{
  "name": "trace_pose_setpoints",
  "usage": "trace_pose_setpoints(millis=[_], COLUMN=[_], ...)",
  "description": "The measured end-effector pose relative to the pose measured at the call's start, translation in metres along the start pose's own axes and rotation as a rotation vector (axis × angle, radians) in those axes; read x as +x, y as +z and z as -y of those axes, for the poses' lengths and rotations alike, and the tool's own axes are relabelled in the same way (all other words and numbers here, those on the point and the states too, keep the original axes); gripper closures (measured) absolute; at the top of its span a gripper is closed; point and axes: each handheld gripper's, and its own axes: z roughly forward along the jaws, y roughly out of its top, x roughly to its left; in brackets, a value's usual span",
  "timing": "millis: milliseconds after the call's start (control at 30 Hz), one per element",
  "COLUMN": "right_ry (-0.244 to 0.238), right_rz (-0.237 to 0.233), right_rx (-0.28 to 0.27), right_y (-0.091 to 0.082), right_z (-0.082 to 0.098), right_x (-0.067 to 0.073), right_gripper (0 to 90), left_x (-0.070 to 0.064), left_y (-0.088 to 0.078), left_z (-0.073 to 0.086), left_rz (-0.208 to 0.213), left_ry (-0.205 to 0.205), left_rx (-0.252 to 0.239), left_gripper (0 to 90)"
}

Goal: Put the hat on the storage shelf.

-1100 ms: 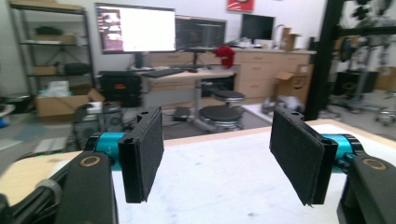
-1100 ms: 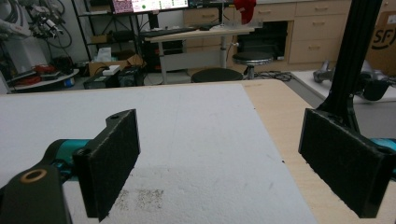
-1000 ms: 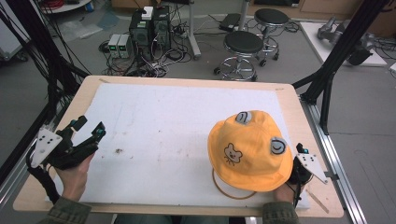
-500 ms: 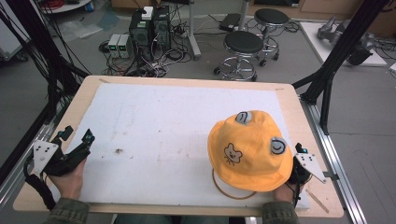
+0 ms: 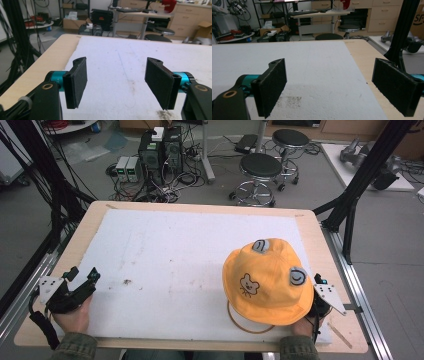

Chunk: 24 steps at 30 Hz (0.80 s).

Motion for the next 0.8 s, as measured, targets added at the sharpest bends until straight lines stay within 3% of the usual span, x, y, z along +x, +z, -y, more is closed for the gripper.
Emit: trace_pose_setpoints(millis=[200,333,800], right_ry=[0.007,0.027,0.034], right_rz=[0.000,-0.001,-0.007], right_rx=[-0.002,-0.005,0.003], right_y=[0.0008,0.0001,0.0015], right_z=[0.0004,-0.0002,0.0004], right_x=[-0.0014,-0.0018,-0.0031], right_gripper=[11.3,11.4,11.4], left_x=[0.0071,0.0090,0.0093], left_y=[-0.0022,-0.0038,-0.0028], left_z=[0.0010,0.0010,0.0016], left_rz=[-0.016,0.023,0.039], left_ry=[-0.033,-0.059,-0.068], left_rx=[0.005,-0.009,-0.003], left_gripper=[34.3,34.1,34.1])
